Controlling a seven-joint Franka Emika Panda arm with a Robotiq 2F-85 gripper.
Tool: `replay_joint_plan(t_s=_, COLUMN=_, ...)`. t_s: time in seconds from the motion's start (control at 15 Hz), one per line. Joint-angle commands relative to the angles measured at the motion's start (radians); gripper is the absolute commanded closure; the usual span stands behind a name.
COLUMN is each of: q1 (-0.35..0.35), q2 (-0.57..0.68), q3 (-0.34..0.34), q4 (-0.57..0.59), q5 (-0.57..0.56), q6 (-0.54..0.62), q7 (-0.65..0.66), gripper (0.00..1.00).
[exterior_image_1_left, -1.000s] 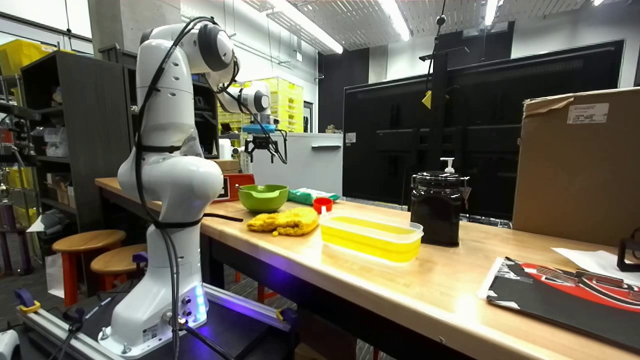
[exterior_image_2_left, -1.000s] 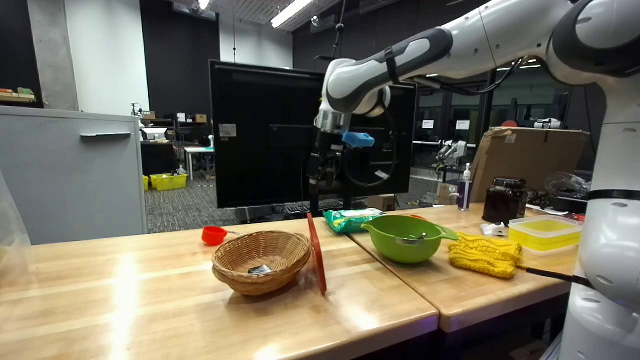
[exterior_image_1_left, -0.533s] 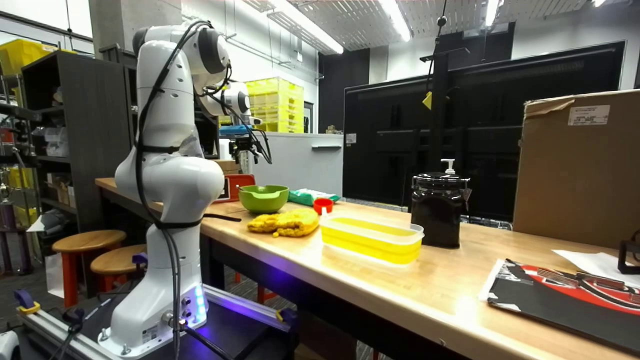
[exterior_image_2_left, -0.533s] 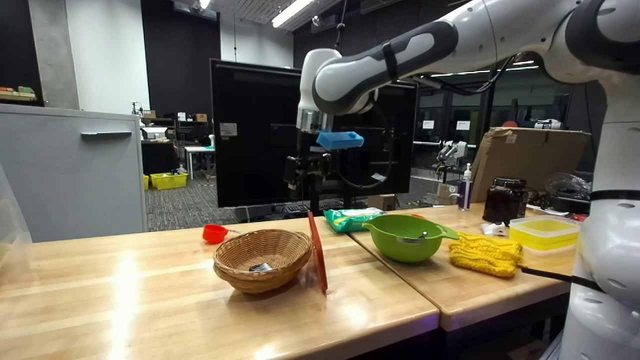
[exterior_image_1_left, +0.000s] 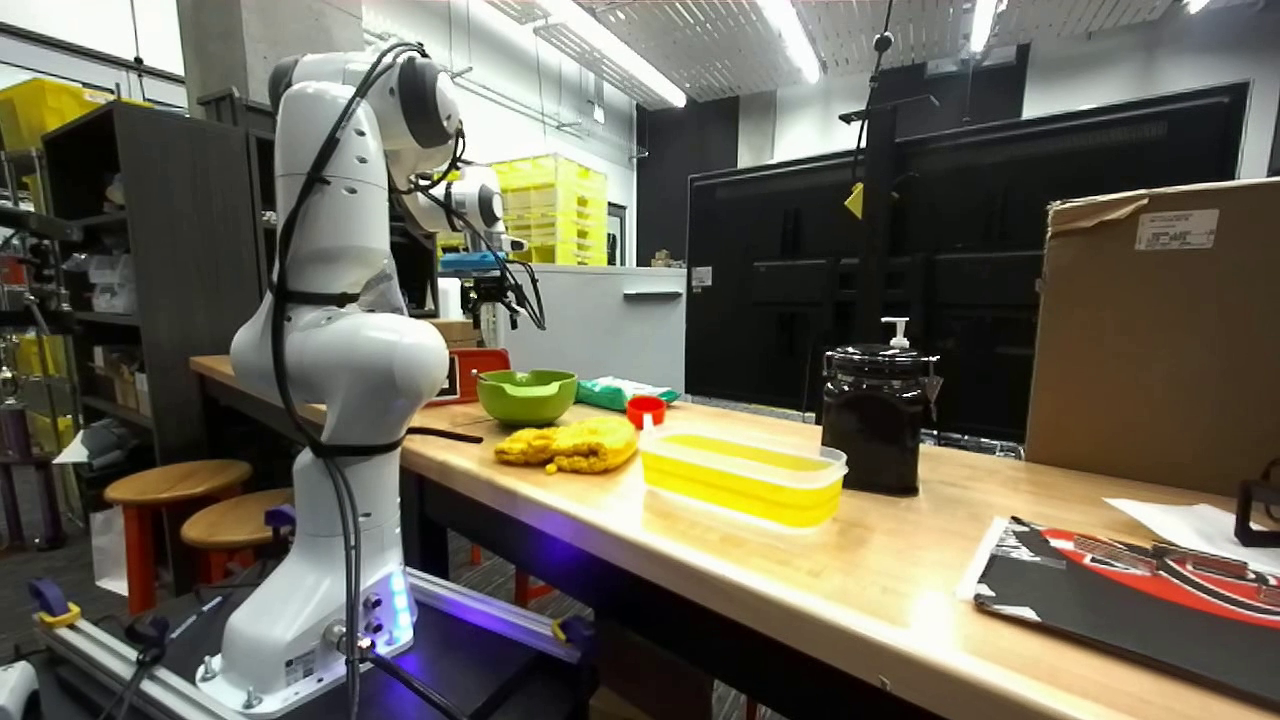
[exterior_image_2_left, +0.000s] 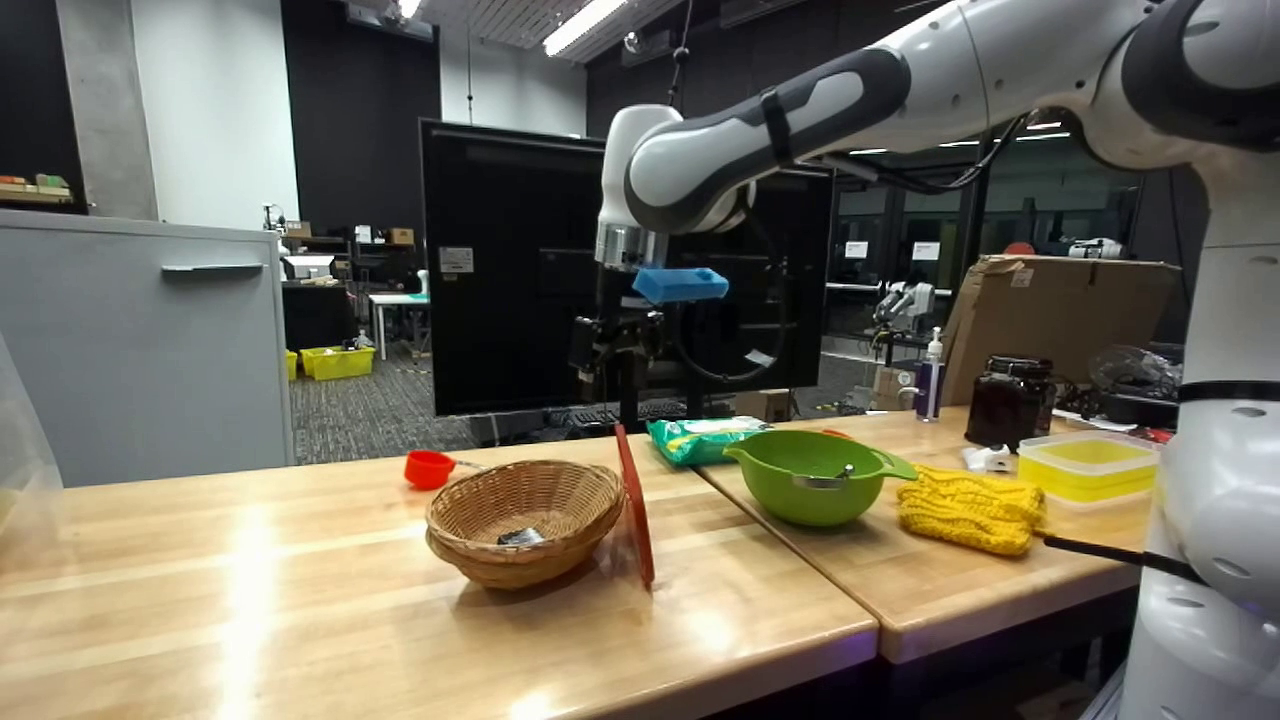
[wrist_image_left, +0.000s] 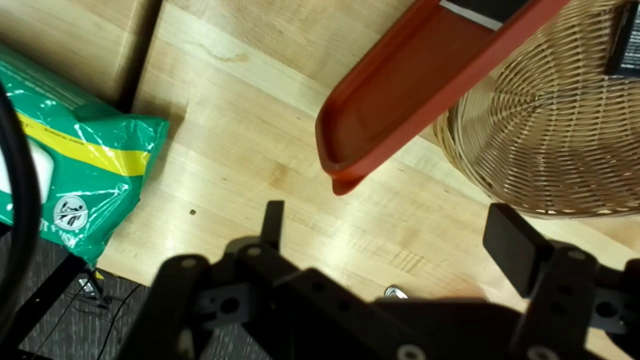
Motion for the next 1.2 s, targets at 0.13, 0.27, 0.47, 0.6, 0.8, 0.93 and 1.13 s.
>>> replay_joint_plan(t_s=0.13, q1=0.003, q2=-0.018, q3=-0.002, q4=0.009, q5=0.013, q6=-0.088, q7=0.109, gripper=0.00)
replay_joint_plan(t_s=0.27, q1=0.006, q2=-0.017, q3=0.000, q4=0.014, q5=0.020, q6=-0.124, q7=0.162, gripper=0.00)
replay_joint_plan(t_s=0.47, q1=0.009, q2=-0.011, q3=0.003, q4=0.009, q5=0.056, q6=-0.134, q7=0.211, gripper=0.00)
replay_joint_plan(t_s=0.6, q1=0.011, q2=-0.005, q3=0.005, q4=0.005, q5=0.080, q6=-0.128, q7=0.231, gripper=0.00)
replay_joint_plan(t_s=0.8, q1=0.011, q2=0.002, q3=0.007, q4=-0.008, q5=0.114, q6=-0.110, q7=0.248, gripper=0.00)
replay_joint_plan(t_s=0.93, q1=0.011, q2=0.008, q3=0.006, q4=-0.019, q5=0.137, q6=-0.101, q7=0.251, gripper=0.00)
replay_joint_plan(t_s=1.13, q1=0.012, q2=0.017, q3=0.006, q4=-0.040, q5=0.164, q6=-0.083, q7=0.253, gripper=0.00)
